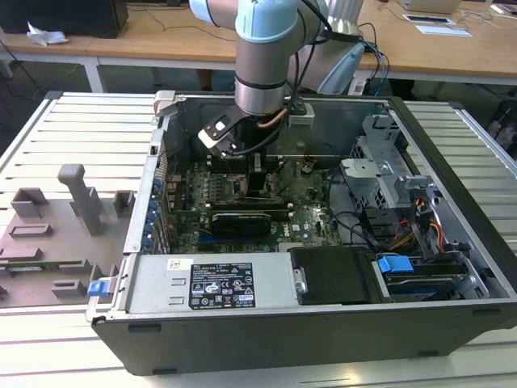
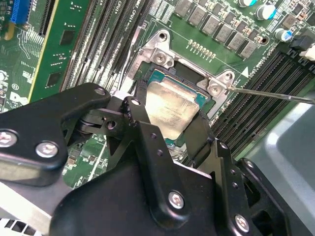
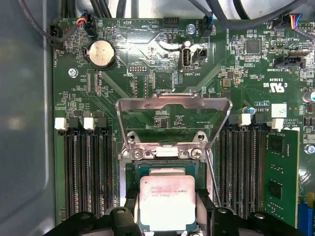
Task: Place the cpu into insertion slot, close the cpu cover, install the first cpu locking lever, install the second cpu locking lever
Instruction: 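Place the cpu into insertion slot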
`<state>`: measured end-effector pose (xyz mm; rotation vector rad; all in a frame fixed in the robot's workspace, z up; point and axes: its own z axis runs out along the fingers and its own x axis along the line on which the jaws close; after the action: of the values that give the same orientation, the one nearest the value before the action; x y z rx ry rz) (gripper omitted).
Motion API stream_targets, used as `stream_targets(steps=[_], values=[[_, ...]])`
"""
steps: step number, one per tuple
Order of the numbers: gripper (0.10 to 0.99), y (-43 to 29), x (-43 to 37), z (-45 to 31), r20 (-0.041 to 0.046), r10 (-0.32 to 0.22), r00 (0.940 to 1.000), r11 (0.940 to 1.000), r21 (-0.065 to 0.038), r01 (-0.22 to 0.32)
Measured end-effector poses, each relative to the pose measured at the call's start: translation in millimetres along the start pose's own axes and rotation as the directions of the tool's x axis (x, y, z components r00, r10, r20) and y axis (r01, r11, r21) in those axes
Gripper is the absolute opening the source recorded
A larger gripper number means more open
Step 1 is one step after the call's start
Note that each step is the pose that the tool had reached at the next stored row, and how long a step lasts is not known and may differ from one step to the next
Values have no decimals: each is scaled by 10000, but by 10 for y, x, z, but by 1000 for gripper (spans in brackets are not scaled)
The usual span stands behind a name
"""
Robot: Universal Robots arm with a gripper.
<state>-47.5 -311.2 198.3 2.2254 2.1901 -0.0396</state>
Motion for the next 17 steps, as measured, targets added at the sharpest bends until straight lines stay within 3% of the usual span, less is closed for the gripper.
stream_targets(steps=[10, 12, 17], values=[[553, 10, 2, 10, -9, 1, 10000, 10000, -8, -1], [678, 9, 1, 8, -2, 1, 10000, 10000, -2, -1], [678, 9, 1, 9, -2, 1, 10000, 10000, -2, -1]])
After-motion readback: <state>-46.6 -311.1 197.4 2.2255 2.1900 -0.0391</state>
